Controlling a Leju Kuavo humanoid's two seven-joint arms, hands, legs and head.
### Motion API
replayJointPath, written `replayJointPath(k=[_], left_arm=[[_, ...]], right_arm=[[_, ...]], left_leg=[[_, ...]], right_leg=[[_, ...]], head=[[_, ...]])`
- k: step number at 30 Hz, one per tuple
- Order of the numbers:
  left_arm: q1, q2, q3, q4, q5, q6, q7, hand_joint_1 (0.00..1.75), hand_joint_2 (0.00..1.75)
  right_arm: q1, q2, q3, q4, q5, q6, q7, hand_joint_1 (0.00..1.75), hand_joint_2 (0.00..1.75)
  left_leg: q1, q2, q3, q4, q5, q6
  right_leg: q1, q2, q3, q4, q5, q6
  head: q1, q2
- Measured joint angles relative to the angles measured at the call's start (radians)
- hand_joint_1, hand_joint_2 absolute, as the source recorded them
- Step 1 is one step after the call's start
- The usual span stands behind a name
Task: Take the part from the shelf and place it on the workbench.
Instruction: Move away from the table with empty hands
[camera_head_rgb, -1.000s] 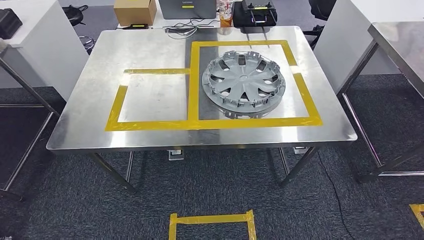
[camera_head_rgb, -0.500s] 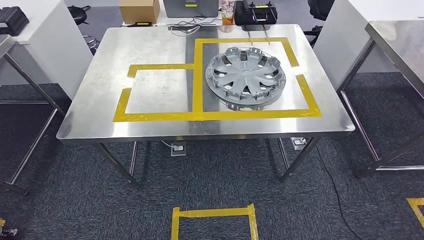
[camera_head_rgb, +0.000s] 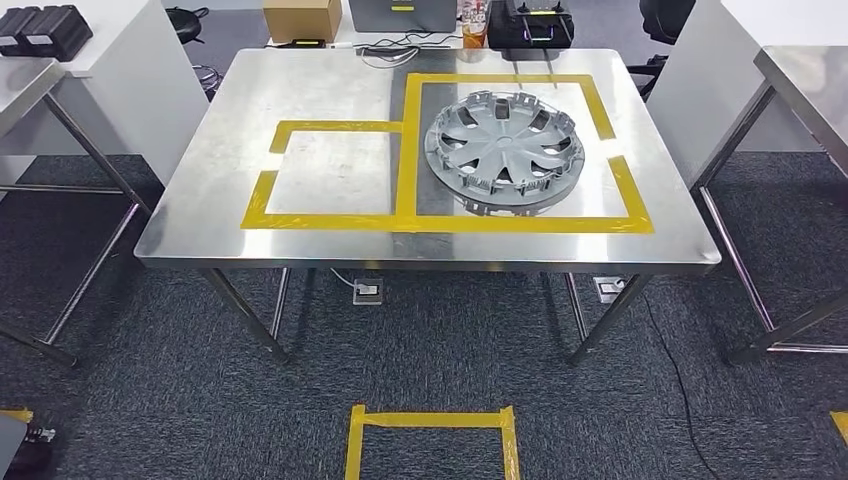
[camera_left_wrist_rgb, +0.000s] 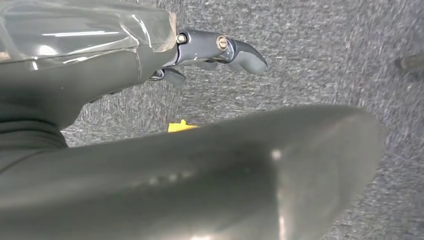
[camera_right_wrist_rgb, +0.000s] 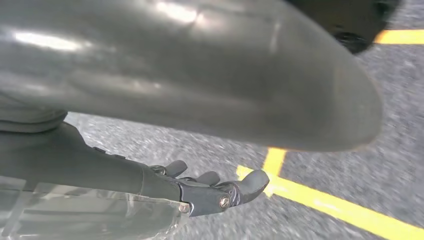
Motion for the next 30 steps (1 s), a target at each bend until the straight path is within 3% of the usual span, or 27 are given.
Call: replayJointPath(k=[4, 6, 8, 10, 11, 12, 14, 15, 18, 20, 22, 24, 25, 26, 27, 28, 30], left_arm=[[0.016, 0.018, -0.079, 0.044, 0.056, 0.041, 0.018, 0.0, 0.0], [0.017, 0.025, -0.121, 0.059, 0.085, 0.063, 0.027, 0.0, 0.0], [0.015, 0.033, -0.165, 0.071, 0.115, 0.085, 0.036, 0.0, 0.0], [0.012, 0.041, -0.207, 0.079, 0.145, 0.106, 0.046, 0.0, 0.0], [0.009, 0.045, -0.227, 0.081, 0.16, 0.117, 0.051, 0.0, 0.0], [0.005, 0.05, -0.248, 0.083, 0.175, 0.128, 0.055, 0.0, 0.0], [-0.003, 0.059, -0.29, 0.086, 0.204, 0.149, 0.064, 0.0, 0.0], [-0.007, 0.064, -0.312, 0.089, 0.219, 0.161, 0.068, 0.0, 0.0], [-0.009, 0.079, -0.375, 0.104, 0.264, 0.194, 0.082, 0.0, 0.0], [-0.004, 0.09, -0.415, 0.122, 0.293, 0.215, 0.091, 0.0, 0.0], [0.004, 0.099, -0.453, 0.146, 0.321, 0.236, 0.1, 0.0, 0.0], [0.015, 0.108, -0.491, 0.177, 0.348, 0.256, 0.109, 0.0, 0.0], [0.023, 0.113, -0.508, 0.195, 0.361, 0.265, 0.113, 0.0, 0.0], [0.032, 0.117, -0.526, 0.214, 0.373, 0.274, 0.118, 0.0, 0.0], [0.042, 0.12, -0.542, 0.232, 0.384, 0.283, 0.122, 0.0, 0.0], [0.052, 0.124, -0.558, 0.25, 0.396, 0.291, 0.125, 0.0, 0.0], [0.067, 0.134, -0.593, 0.282, 0.42, 0.308, 0.133, 0.0, 0.0]], right_arm=[[-0.004, 0.002, 0.057, -0.011, -0.078, -0.022, 0.008, 0.0, 0.0], [0.002, 0.004, 0.087, -0.012, -0.119, -0.033, 0.013, 0.0, 0.0], [0.013, 0.004, 0.116, -0.012, -0.16, -0.045, 0.019, 0.0, 0.0], [0.028, 0.006, 0.144, -0.011, -0.202, -0.057, 0.024, 0.0, 0.0], [0.036, 0.007, 0.159, -0.01, -0.222, -0.063, 0.026, 0.0, 0.0], [0.045, 0.008, 0.173, -0.008, -0.243, -0.068, 0.028, 0.0, 0.0], [0.059, 0.01, 0.202, -0.004, -0.283, -0.08, 0.034, 0.0, 0.0], [0.065, 0.011, 0.218, -0.002, -0.304, -0.085, 0.037, 0.0, 0.0], [0.078, 0.014, 0.263, 0.001, -0.367, -0.103, 0.044, 0.0, 0.0], [0.079, 0.017, 0.293, 0.001, -0.408, -0.115, 0.047, 0.0, 0.0], [0.077, 0.02, 0.321, -0.003, -0.447, -0.126, 0.052, 0.0, 0.0], [0.074, 0.021, 0.349, -0.014, -0.485, -0.137, 0.057, 0.0, 0.0], [0.07, 0.023, 0.363, -0.022, -0.503, -0.143, 0.058, 0.0, 0.0], [0.065, 0.024, 0.376, -0.032, -0.521, -0.148, 0.06, 0.0, 0.0], [0.058, 0.026, 0.387, -0.043, -0.536, -0.152, 0.061, 0.0, 0.0], [0.051, 0.027, 0.399, -0.054, -0.553, -0.157, 0.063, 0.0, 0.0], [0.037, 0.031, 0.424, -0.076, -0.585, -0.166, 0.066, 0.0, 0.0]], left_leg=[[-0.005, 0.001, -0.004, -0.027, 0.023, 0.022], [-0.002, 0.001, -0.017, -0.038, 0.046, 0.037], [-0.006, -0.001, -0.041, -0.037, 0.065, 0.045], [-0.01, -0.003, -0.066, -0.033, 0.081, 0.047], [-0.01, -0.005, -0.078, -0.03, 0.087, 0.046], [-0.011, -0.007, -0.089, -0.025, 0.093, 0.043], [-0.011, -0.011, -0.108, -0.014, 0.104, 0.035], [-0.011, -0.012, -0.113, -0.01, 0.11, 0.029], [-0.01, -0.014, -0.12, -0.006, 0.126, 0.01], [-0.005, -0.014, -0.132, 0.014, 0.098, -0.003], [0.0, -0.013, -0.157, 0.099, 0.004, -0.015], [0.005, -0.012, -0.179, 0.223, -0.08, -0.025], [0.006, -0.012, -0.178, 0.263, -0.092, -0.027], [0.008, -0.012, -0.161, 0.271, -0.082, -0.027], [0.008, -0.012, -0.124, 0.239, -0.057, -0.026], [0.008, -0.012, -0.071, 0.176, -0.033, -0.022], [0.004, -0.011, 0.033, 0.029, -0.023, -0.011]], right_leg=[[-0.001, 0.004, -0.012, 0.005, 0.007, 0.023], [-0.002, 0.026, -0.042, 0.064, -0.042, 0.018], [-0.004, 0.045, -0.091, 0.193, -0.12, 0.011], [-0.004, 0.05, -0.106, 0.274, -0.153, 0.018], [-0.005, 0.05, -0.085, 0.255, -0.145, 0.026], [-0.005, 0.05, -0.042, 0.194, -0.126, 0.035], [-0.003, 0.053, 0.047, 0.051, -0.091, 0.037], [-0.001, 0.055, 0.071, 0.006, -0.079, 0.032], [0.005, 0.057, 0.062, -0.006, -0.059, 0.005], [0.001, 0.052, 0.047, -0.009, -0.043, -0.014], [-0.001, 0.046, 0.026, -0.01, -0.023, -0.024], [0.0, 0.042, 0.0, -0.009, -0.003, -0.026], [0.0, 0.04, -0.012, -0.008, 0.008, -0.025], [0.001, 0.039, -0.024, -0.007, 0.018, -0.023], [0.001, 0.039, -0.035, -0.006, 0.027, -0.02], [0.002, 0.039, -0.044, -0.006, 0.037, -0.017], [0.004, 0.037, -0.057, -0.006, 0.053, -0.006]], head=[[0.001, 0.0], [0.003, 0.0], [0.006, 0.0], [0.007, 0.0], [0.007, 0.0], [0.007, 0.0], [0.007, 0.0], [0.007, 0.0], [0.006, 0.0], [0.005, 0.0], [0.003, 0.0], [0.002, 0.0], [0.002, 0.0], [0.002, 0.0], [0.002, 0.0], [0.002, 0.0], [0.002, 0.0]])
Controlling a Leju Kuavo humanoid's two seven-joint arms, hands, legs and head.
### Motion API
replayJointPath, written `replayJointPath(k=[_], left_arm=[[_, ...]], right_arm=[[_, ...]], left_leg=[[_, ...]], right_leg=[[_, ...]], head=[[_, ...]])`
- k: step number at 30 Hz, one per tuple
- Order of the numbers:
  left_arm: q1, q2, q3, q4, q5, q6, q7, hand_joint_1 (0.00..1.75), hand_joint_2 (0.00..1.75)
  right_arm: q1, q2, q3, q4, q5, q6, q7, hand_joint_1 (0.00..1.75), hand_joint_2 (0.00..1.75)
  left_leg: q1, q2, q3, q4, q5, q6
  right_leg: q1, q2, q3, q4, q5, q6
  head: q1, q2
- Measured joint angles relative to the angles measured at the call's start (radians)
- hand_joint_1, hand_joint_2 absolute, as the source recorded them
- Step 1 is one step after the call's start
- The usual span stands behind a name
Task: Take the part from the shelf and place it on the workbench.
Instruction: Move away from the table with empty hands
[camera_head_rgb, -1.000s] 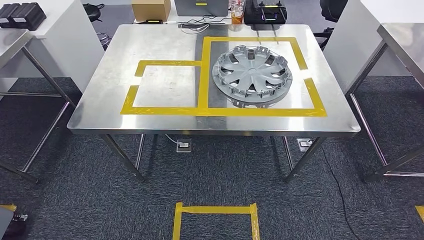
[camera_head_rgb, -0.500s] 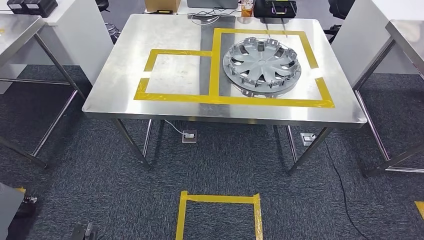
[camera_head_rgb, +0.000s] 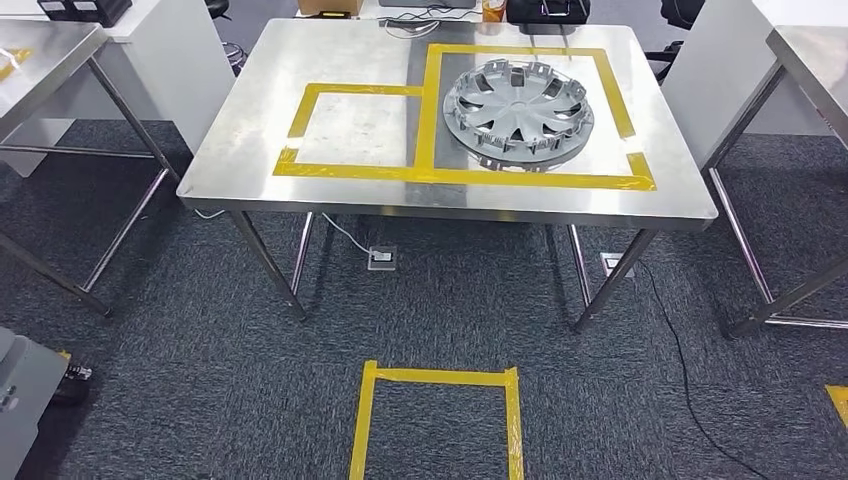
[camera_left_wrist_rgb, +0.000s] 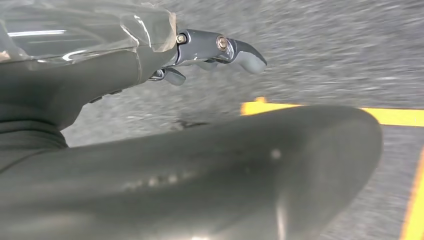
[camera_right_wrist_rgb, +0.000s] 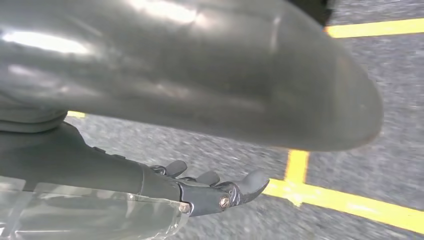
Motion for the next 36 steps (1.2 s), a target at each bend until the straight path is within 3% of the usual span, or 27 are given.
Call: replayJointPath(k=[2, 4, 5, 7, 9, 10, 11, 12, 14, 16, 17, 19, 21, 22, 24, 25, 26, 27, 29, 31, 32, 35, 36], left_arm=[[0.013, 0.011, -0.036, 0.031, 0.024, 0.017, 0.007, 0.0, 0.0], [0.024, 0.02, -0.073, 0.057, 0.05, 0.037, 0.015, 0.0, 0.0], [0.026, 0.024, -0.091, 0.066, 0.064, 0.048, 0.02, 0.0, 0.0], [0.023, 0.032, -0.13, 0.076, 0.092, 0.069, 0.028, 0.0, 0.0], [0.009, 0.041, -0.17, 0.076, 0.121, 0.089, 0.036, 0.0, 0.0], [-0.001, 0.045, -0.187, 0.073, 0.134, 0.099, 0.039, 0.0, 0.0], [-0.013, 0.048, -0.203, 0.068, 0.145, 0.107, 0.043, 0.0, 0.0], [-0.027, 0.051, -0.218, 0.059, 0.155, 0.114, 0.046, 0.0, 0.0], [-0.053, 0.058, -0.246, 0.039, 0.173, 0.127, 0.05, 0.0, 0.0], [-0.074, 0.066, -0.275, 0.024, 0.193, 0.143, 0.055, 0.0, 0.0], [-0.079, 0.071, -0.291, 0.021, 0.205, 0.152, 0.059, 0.0, 0.0], [-0.079, 0.08, -0.323, 0.031, 0.231, 0.171, 0.068, 0.0, 0.0], [-0.063, 0.088, -0.349, 0.057, 0.252, 0.186, 0.077, 0.0, 0.0], [-0.05, 0.09, -0.36, 0.074, 0.259, 0.192, 0.08, 0.0, 0.0], [-0.018, 0.093, -0.374, 0.112, 0.268, 0.198, 0.085, 0.0, 0.0], [0.0, 0.094, -0.38, 0.135, 0.271, 0.2, 0.086, 0.0, 0.0], [0.02, 0.095, -0.385, 0.157, 0.274, 0.202, 0.087, 0.0, 0.0], [0.039, 0.096, -0.39, 0.18, 0.276, 0.203, 0.087, 0.0, 0.0], [0.075, 0.099, -0.398, 0.223, 0.281, 0.207, 0.088, 0.0, 0.0], [0.097, 0.103, -0.404, 0.261, 0.285, 0.209, 0.09, 0.0, 0.0], [0.101, 0.105, -0.408, 0.266, 0.287, 0.211, 0.091, 0.0, 0.0], [0.053, 0.107, -0.419, 0.205, 0.289, 0.217, 0.092, 0.0, 0.0], [0.018, 0.107, -0.422, 0.171, 0.29, 0.217, 0.092, 0.0, 0.0]], right_arm=[[-0.011, 0.003, 0.025, -0.017, -0.033, -0.009, 0.004, 0.0, 0.0], [-0.013, 0.004, 0.052, -0.027, -0.07, -0.02, 0.009, 0.0, 0.0], [-0.011, 0.005, 0.065, -0.029, -0.09, -0.025, 0.011, 0.0, 0.0], [0.003, 0.008, 0.094, -0.029, -0.129, -0.036, 0.016, 0.0, 0.0], [0.025, 0.011, 0.12, -0.018, -0.169, -0.047, 0.022, 0.0, 0.0], [0.039, 0.012, 0.132, -0.008, -0.187, -0.052, 0.025, 0.0, 0.0], [0.053, 0.013, 0.142, 0.004, -0.202, -0.057, 0.027, 0.0, 0.0], [0.069, 0.013, 0.152, 0.018, -0.216, -0.061, 0.029, 0.0, 0.0], [0.099, 0.014, 0.171, 0.045, -0.242, -0.068, 0.031, 0.0, 0.0], [0.123, 0.014, 0.193, 0.067, -0.27, -0.076, 0.034, 0.0, 0.0], [0.132, 0.014, 0.204, 0.074, -0.287, -0.081, 0.037, 0.0, 0.0], [0.14, 0.017, 0.229, 0.078, -0.322, -0.091, 0.042, 0.0, 0.0], [0.128, 0.02, 0.248, 0.066, -0.351, -0.1, 0.045, 0.0, 0.0], [0.116, 0.022, 0.255, 0.054, -0.361, -0.102, 0.046, 0.0, 0.0], [0.086, 0.023, 0.266, 0.023, -0.374, -0.105, 0.046, 0.0, 0.0], [0.068, 0.024, 0.27, 0.004, -0.379, -0.106, 0.046, 0.0, 0.0], [0.049, 0.024, 0.273, -0.016, -0.382, -0.106, 0.046, 0.0, 0.0], [0.029, 0.025, 0.276, -0.037, -0.385, -0.107, 0.046, 0.0, 0.0], [-0.007, 0.026, 0.282, -0.081, -0.389, -0.109, 0.046, 0.0, 0.0], [-0.03, 0.026, 0.287, -0.118, -0.395, -0.112, 0.046, 0.0, 0.0], [-0.033, 0.026, 0.29, -0.123, -0.399, -0.114, 0.046, 0.0, 0.0], [0.01, 0.027, 0.294, -0.055, -0.41, -0.117, 0.049, 0.0, 0.0], [0.044, 0.028, 0.296, -0.021, -0.412, -0.117, 0.053, 0.0, 0.0]], left_leg=[[-0.008, 0.0, 0.034, -0.066, -0.01, 0.012], [-0.011, 0.003, 0.021, -0.074, 0.008, 0.028], [-0.01, 0.005, 0.013, -0.078, 0.019, 0.037], [-0.007, 0.009, -0.013, -0.085, 0.045, 0.053], [-0.012, 0.008, -0.044, -0.083, 0.07, 0.06], [-0.014, 0.008, -0.058, -0.082, 0.082, 0.06], [-0.016, 0.009, -0.072, -0.081, 0.093, 0.059], [-0.017, 0.008, -0.086, -0.077, 0.102, 0.057], [-0.017, 0.008, -0.113, -0.066, 0.116, 0.051], [-0.018, 0.007, -0.133, -0.055, 0.128, 0.04], [-0.019, 0.007, -0.139, -0.052, 0.135, 0.034], [-0.019, 0.005, -0.146, -0.05, 0.146, 0.022], [-0.014, 0.002, -0.163, -0.016, 0.11, 0.01], [-0.009, 0.002, -0.178, 0.027, 0.067, 0.003], [-0.002, 0.002, -0.212, 0.155, -0.024, -0.008], [0.001, 0.002, -0.222, 0.21, -0.048, -0.013], [0.004, 0.002, -0.217, 0.236, -0.049, -0.015], [0.007, 0.002, -0.195, 0.226, -0.03, -0.016], [0.01, 0.005, -0.1, 0.106, 0.013, -0.015], [0.006, 0.008, -0.01, -0.022, 0.016, -0.01], [0.002, 0.008, 0.01, -0.053, 0.008, -0.006], [-0.008, -0.004, -0.002, -0.068, 0.029, 0.02], [-0.007, -0.013, -0.014, -0.073, 0.043, 0.03]], right_leg=[[0.0, -0.004, -0.004, -0.003, 0.016, 0.013], [-0.001, -0.006, -0.007, -0.006, 0.028, 0.024], [-0.002, -0.003, -0.014, 0.002, 0.02, 0.026], [-0.004, 0.005, -0.045, 0.079, -0.053, 0.015], [-0.005, 0.011, -0.083, 0.215, -0.143, 0.006], [-0.005, 0.012, -0.088, 0.266, -0.161, 0.01], [-0.005, 0.013, -0.077, 0.285, -0.159, 0.018], [-0.006, 0.013, -0.048, 0.266, -0.142, 0.028], [-0.006, 0.013, 0.049, 0.138, -0.11, 0.04], [-0.001, 0.017, 0.129, 0.014, -0.111, 0.031], [0.003, 0.019, 0.143, -0.013, -0.117, 0.024], [0.004, 0.014, 0.135, -0.018, -0.107, 0.009], [-0.002, 0.002, 0.117, -0.021, -0.091, -0.01], [-0.006, -0.004, 0.108, -0.022, -0.083, -0.017], [-0.004, -0.011, 0.089, -0.02, -0.068, -0.023], [-0.003, -0.015, 0.078, -0.019, -0.059, -0.021], [-0.003, -0.017, 0.066, -0.016, -0.051, -0.019], [-0.003, -0.019, 0.053, -0.013, -0.043, -0.016], [-0.003, -0.022, 0.032, -0.007, -0.03, -0.007], [0.0, -0.026, 0.018, -0.004, -0.02, 0.005], [0.0, -0.027, 0.012, -0.005, -0.014, 0.012], [-0.002, -0.043, 0.005, -0.008, 0.001, 0.033], [-0.003, -0.039, -0.003, 0.01, -0.018, 0.032]], head=[[0.001, 0.0], [0.001, 0.0], [0.001, 0.0], [0.005, 0.0], [0.008, 0.0], [0.009, 0.0], [0.009, 0.0], [0.009, 0.0], [0.01, 0.0], [0.008, 0.0], [0.008, 0.0], [0.008, 0.0], [0.005, 0.0], [0.003, 0.0], [0.001, 0.0], [0.001, 0.0], [0.001, 0.0], [0.001, 0.0], [0.001, 0.0], [0.002, 0.0], [0.001, 0.0], [-0.002, 0.0], [-0.001, 0.0]])
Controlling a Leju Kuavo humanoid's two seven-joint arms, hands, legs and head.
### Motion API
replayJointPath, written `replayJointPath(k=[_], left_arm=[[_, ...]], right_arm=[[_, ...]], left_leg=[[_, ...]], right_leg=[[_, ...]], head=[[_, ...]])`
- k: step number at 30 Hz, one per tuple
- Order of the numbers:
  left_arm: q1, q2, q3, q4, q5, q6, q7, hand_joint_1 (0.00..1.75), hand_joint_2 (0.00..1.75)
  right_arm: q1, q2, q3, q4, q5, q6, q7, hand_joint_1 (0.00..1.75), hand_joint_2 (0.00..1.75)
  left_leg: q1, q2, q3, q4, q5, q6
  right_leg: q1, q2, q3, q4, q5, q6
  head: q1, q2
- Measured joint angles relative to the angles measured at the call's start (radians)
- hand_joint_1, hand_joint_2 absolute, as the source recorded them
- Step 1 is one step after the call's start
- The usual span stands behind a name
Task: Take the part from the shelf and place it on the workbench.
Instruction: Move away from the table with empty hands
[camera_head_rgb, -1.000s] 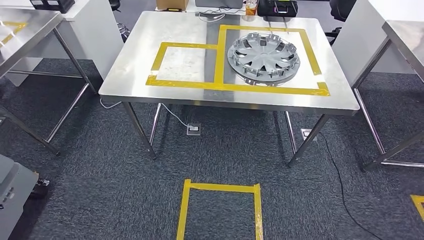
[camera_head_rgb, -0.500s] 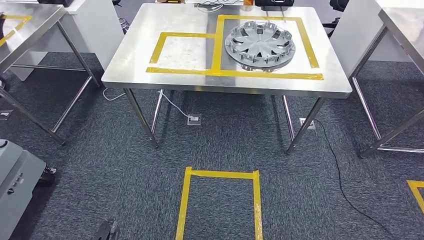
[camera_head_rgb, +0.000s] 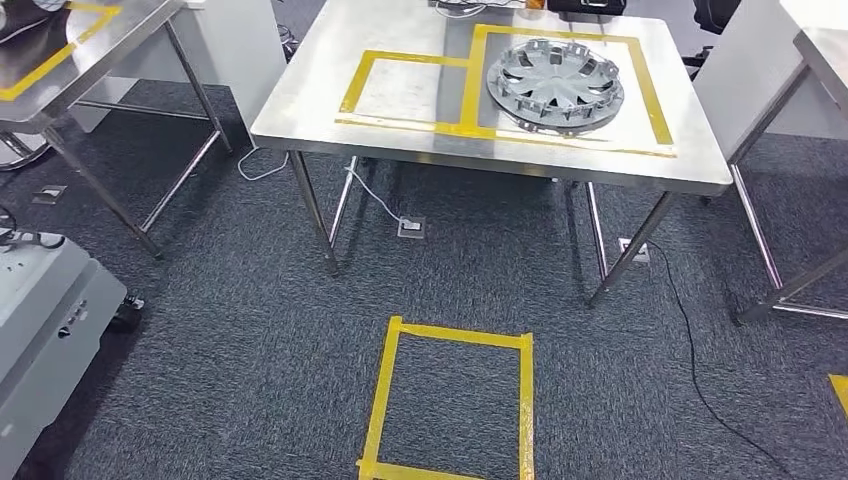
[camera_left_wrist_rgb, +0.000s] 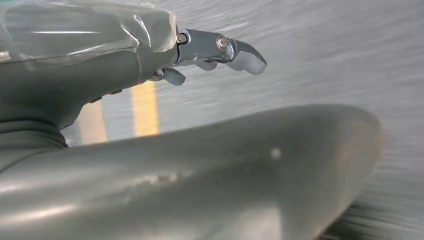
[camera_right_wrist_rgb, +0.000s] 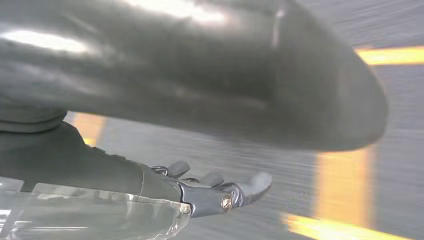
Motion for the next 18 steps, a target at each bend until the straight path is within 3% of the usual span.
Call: replayJointPath(k=[1, 3, 5, 6, 7, 9, 11, 12, 14, 15, 16, 18], left_arm=[[-0.035, 0.0, -0.001, -0.031, 0.0, 0.0, 0.0, 0.0, 0.0], [-0.097, 0.0, -0.003, -0.093, 0.002, 0.0, 0.0, 0.0, 0.0], [-0.135, 0.002, -0.003, -0.14, 0.005, 0.001, 0.0, 0.0, 0.0], [-0.145, 0.003, -0.003, -0.153, 0.007, 0.001, 0.0, 0.0, 0.0], [-0.147, 0.003, -0.003, -0.16, 0.007, 0.001, 0.0, 0.0, 0.0], [-0.135, 0.004, -0.005, -0.153, 0.008, 0.001, 0.0, 0.0, 0.0], [-0.1, 0.002, -0.009, -0.118, 0.008, 0.001, 0.002, 0.0, 0.0], [-0.078, 0.001, -0.011, -0.093, 0.008, 0.001, 0.003, 0.0, 0.0], [-0.026, 0.001, -0.013, -0.033, 0.008, 0.001, 0.004, 0.0, 0.0], [0.003, 0.001, -0.013, 0.001, 0.008, 0.0, 0.005, 0.0, 0.0], [0.034, 0.001, -0.014, 0.038, 0.008, 0.001, 0.005, 0.0, 0.0], [0.091, 0.001, -0.015, 0.112, 0.008, 0.001, 0.007, 0.0, 0.0]], right_arm=[[0.035, 0.001, 0.001, 0.031, -0.001, 0.0, 0.002, 0.0, 0.0], [0.104, 0.003, 0.004, 0.092, -0.002, 0.0, 0.006, 0.0, 0.0], [0.144, 0.0, 0.006, 0.139, -0.002, 0.0, 0.007, 0.0, 0.0], [0.153, -0.003, 0.006, 0.153, -0.002, 0.0, 0.007, 0.0, 0.0], [0.154, -0.005, 0.007, 0.161, -0.002, 0.0, 0.007, 0.0, 0.0], [0.135, -0.008, 0.009, 0.154, -0.002, -0.001, 0.007, 0.0, 0.0], [0.097, -0.008, 0.011, 0.118, -0.002, -0.001, 0.005, 0.0, 0.0], [0.073, -0.007, 0.011, 0.093, -0.002, -0.001, 0.004, 0.0, 0.0], [0.02, -0.003, 0.012, 0.04, -0.002, -0.001, 0.002, 0.0, 0.0], [-0.007, -0.001, 0.013, 0.007, -0.002, -0.001, 0.002, 0.0, 0.0], [-0.035, 0.0, 0.013, -0.029, -0.002, -0.001, 0.002, 0.0, 0.0], [-0.086, -0.001, 0.013, -0.103, -0.002, -0.001, 0.0, 0.0, 0.0]], left_leg=[[0.002, -0.007, -0.013, -0.005, 0.013, 0.008], [0.001, -0.017, -0.042, -0.005, 0.037, 0.017], [-0.004, -0.019, -0.073, -0.002, 0.057, 0.019], [-0.006, -0.019, -0.089, 0.002, 0.067, 0.018], [-0.006, -0.02, -0.106, 0.006, 0.076, 0.016], [-0.007, -0.019, -0.136, 0.02, 0.091, 0.011], [-0.008, -0.015, -0.151, 0.029, 0.107, 0.003], [-0.008, -0.013, -0.155, 0.029, 0.116, -0.002], [-0.005, -0.009, -0.159, 0.03, 0.13, -0.013], [-0.004, -0.007, -0.165, 0.041, 0.115, -0.019], [-0.002, -0.005, -0.175, 0.07, 0.079, -0.025], [0.006, 0.0, -0.203, 0.184, -0.028, -0.038]], right_leg=[[-0.002, 0.011, -0.014, 0.035, -0.033, -0.005], [-0.004, 0.043, -0.061, 0.164, -0.129, -0.019], [-0.004, 0.054, -0.085, 0.275, -0.179, -0.017], [-0.003, 0.055, -0.073, 0.286, -0.175, -0.009], [-0.003, 0.055, -0.041, 0.257, -0.159, -0.001], [-0.002, 0.056, 0.075, 0.112, -0.13, 0.007], [0.003, 0.058, 0.163, -0.005, -0.125, -0.002], [0.008, 0.059, 0.176, -0.027, -0.125, -0.009], [0.006, 0.057, 0.157, -0.03, -0.109, -0.023], [0.003, 0.057, 0.148, -0.032, -0.099, -0.032], [-0.001, 0.058, 0.137, -0.034, -0.087, -0.041], [-0.001, 0.066, 0.111, -0.033, -0.063, -0.051]], head=[[0.002, 0.0], [0.007, 0.0], [0.009, 0.0], [0.009, 0.0], [0.009, 0.0], [0.009, 0.0], [0.007, 0.0], [0.006, 0.0], [0.006, 0.0], [0.005, 0.0], [0.004, 0.0], [0.0, 0.0]])
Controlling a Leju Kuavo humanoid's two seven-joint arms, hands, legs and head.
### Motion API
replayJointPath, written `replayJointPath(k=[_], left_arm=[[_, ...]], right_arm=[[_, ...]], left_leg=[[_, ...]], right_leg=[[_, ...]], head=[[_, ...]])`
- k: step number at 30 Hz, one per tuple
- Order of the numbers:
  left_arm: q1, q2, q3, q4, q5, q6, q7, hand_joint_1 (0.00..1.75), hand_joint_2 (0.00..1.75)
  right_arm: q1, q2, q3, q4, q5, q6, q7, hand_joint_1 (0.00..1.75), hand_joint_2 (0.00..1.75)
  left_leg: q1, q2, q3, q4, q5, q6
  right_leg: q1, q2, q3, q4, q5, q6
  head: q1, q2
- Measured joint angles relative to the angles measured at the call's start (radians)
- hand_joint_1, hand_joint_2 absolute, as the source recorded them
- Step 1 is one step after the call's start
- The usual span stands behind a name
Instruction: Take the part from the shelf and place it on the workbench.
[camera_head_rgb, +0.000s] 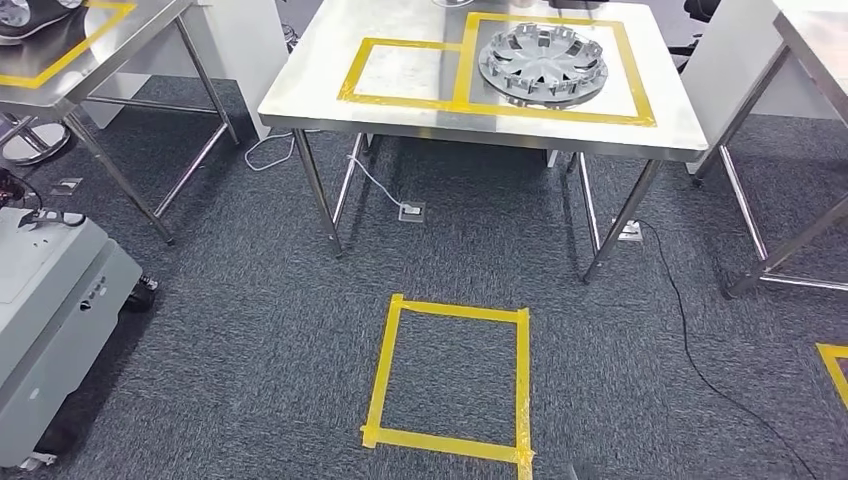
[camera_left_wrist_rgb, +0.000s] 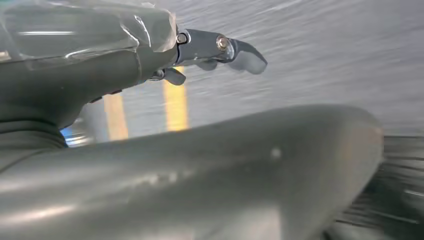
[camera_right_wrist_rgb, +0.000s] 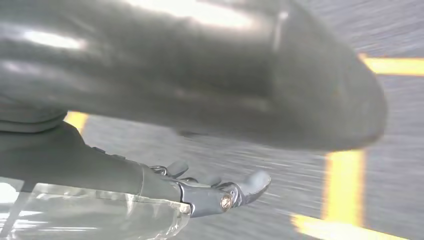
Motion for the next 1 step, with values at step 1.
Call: replayJointPath(k=[1], left_arm=[[0.014, 0.0, 0.0, 0.018, 0.0, 0.0, 0.0, 0.0, 0.0]], right_arm=[[-0.012, 0.0, 0.0, -0.018, 0.0, 0.0, 0.0, 0.0, 0.0]], left_leg=[[0.002, 0.001, -0.008, 0.037, -0.03, -0.003]], right_leg=[[0.001, 0.002, -0.007, 0.001, 0.006, -0.001]], head=[[-0.001, 0.0]])
